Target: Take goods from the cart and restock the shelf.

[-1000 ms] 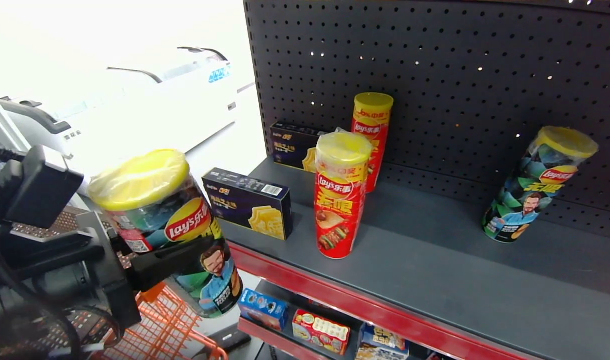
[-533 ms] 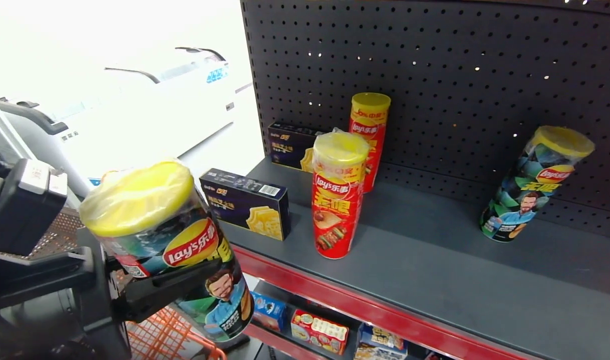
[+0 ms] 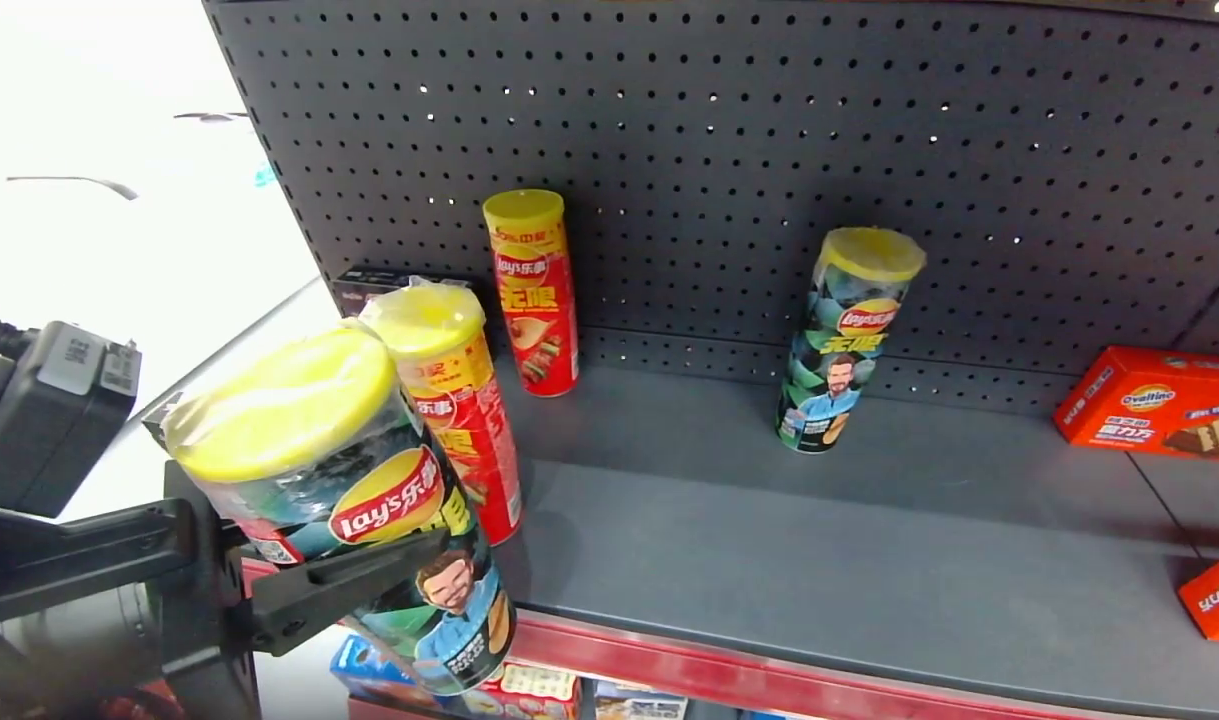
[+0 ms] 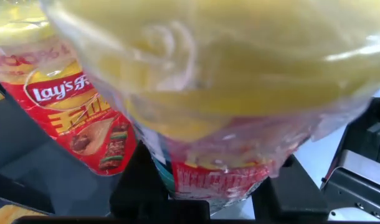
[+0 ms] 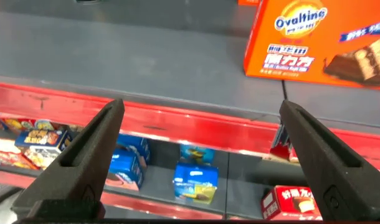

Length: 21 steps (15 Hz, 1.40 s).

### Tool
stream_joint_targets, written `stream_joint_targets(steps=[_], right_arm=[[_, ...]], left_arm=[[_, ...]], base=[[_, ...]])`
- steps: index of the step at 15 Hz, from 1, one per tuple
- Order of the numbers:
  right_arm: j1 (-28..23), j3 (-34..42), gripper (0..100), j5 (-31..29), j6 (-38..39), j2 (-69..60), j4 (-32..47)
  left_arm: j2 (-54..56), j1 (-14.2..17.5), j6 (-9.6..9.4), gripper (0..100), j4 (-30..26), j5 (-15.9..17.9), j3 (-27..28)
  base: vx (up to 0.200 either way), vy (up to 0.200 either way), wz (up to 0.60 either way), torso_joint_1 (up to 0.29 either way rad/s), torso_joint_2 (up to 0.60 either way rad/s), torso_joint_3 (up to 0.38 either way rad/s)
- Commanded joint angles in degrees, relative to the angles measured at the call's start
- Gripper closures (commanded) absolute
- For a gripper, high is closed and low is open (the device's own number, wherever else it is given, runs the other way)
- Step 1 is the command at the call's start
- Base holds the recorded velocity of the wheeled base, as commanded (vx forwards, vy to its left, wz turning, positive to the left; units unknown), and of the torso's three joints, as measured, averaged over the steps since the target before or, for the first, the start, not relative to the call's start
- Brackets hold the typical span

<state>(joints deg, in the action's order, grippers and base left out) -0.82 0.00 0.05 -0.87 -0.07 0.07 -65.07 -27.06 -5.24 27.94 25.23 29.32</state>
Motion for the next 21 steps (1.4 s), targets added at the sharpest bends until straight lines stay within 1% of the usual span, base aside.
stream_joint_targets(steps=[1, 9, 17, 21], right_arm=[[0.0, 0.0, 0, 0.0, -0.1, 0.1, 0.0], [0.0, 0.0, 0, 0.0, 0.0, 0.1, 0.0], [0.0, 0.0, 0, 0.0, 0.0, 0.1, 0.0], [0.0, 0.0, 0, 0.1, -0.1, 0.1, 0.0]], left_arm=[[-0.2, 0.0, 0.06, 100, 0.2, 0.0, 0.0], [-0.2, 0.3, 0.14, 100, 0.2, 0.0, 0.0], [-0.1, 0.4, 0.23, 100, 0.3, 0.0, -0.1], [-0.1, 0.5, 0.32, 100, 0.3, -0.1, 0.0]], base=[[0.000, 0.000, 0.00, 0.000, 0.00, 0.000], [0.000, 0.000, 0.00, 0.000, 0.00, 0.000], [0.000, 0.000, -0.60, 0.003, 0.00, 0.003], [0.000, 0.000, 0.00, 0.000, 0.00, 0.000]])
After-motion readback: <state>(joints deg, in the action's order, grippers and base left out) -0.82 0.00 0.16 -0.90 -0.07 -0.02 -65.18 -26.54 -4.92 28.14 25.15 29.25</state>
